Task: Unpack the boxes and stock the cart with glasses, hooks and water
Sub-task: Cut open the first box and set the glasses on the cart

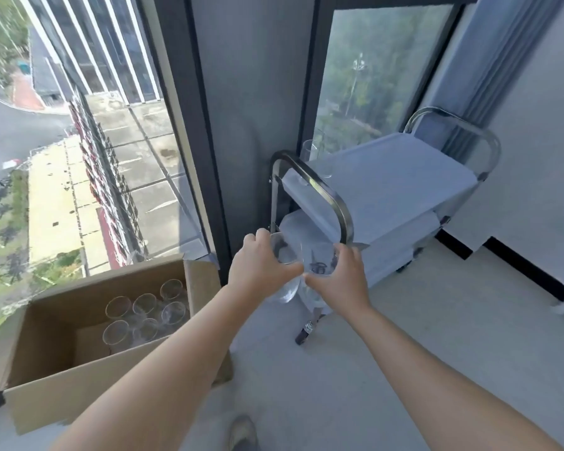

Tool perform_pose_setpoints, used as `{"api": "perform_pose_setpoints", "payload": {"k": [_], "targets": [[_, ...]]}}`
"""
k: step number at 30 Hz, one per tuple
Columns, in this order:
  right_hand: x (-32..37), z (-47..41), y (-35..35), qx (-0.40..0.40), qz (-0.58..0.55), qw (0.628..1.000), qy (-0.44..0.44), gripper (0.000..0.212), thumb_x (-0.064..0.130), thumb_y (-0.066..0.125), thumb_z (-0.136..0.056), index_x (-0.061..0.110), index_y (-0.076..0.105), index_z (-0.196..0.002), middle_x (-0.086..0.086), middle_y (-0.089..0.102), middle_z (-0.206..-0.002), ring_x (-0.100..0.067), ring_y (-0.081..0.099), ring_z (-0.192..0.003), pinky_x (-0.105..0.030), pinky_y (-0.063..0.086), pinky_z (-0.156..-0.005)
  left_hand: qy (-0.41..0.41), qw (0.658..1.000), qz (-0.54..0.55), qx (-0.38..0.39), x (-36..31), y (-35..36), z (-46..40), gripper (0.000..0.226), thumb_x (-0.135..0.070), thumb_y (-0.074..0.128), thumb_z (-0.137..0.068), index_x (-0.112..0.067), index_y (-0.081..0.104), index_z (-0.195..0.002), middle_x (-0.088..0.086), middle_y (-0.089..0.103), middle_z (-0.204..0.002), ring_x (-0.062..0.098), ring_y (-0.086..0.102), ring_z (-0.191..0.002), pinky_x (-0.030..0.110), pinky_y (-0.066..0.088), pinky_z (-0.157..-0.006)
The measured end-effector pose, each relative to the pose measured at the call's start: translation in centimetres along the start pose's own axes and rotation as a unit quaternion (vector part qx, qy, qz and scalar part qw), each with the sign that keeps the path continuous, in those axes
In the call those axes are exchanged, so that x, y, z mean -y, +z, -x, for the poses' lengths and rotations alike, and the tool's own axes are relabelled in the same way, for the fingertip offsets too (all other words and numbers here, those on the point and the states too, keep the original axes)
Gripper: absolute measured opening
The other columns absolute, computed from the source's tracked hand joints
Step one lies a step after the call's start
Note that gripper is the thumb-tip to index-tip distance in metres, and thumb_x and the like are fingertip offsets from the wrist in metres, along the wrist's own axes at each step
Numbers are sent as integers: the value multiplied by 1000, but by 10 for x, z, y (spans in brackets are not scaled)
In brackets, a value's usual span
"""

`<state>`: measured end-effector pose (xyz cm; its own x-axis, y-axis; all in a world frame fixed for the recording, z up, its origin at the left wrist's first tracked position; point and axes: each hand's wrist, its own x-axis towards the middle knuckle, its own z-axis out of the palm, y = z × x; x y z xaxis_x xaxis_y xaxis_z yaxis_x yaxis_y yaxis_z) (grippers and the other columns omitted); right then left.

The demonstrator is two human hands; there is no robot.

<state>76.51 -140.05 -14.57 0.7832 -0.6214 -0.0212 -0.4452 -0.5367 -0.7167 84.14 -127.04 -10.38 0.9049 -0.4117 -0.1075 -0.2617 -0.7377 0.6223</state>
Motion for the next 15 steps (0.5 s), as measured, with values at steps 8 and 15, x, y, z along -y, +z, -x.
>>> {"api": "perform_pose_setpoints", "payload": {"k": [8, 15], "targets": [[-12, -66, -32, -24, -24, 999, 11, 60, 33, 74, -61, 16, 50, -112, 5, 42, -109, -11, 45, -100, -30, 47, -76, 30, 999, -22, 0, -49, 12, -57, 59, -51, 69, -71, -17, 46, -112, 0, 47, -106, 23, 55, -91, 30, 43, -71], [-8, -138, -65, -53, -22, 998, -7, 75, 35, 77, -69, 12, 41, -131, 4, 36, -119, -15, 41, -118, -27, 40, -86, 63, 997, -35, -20, -92, 19, -121, 73, -59, 69, -67, -18, 45, -123, 1, 48, -113, 22, 55, -95, 30, 44, -75]]}}
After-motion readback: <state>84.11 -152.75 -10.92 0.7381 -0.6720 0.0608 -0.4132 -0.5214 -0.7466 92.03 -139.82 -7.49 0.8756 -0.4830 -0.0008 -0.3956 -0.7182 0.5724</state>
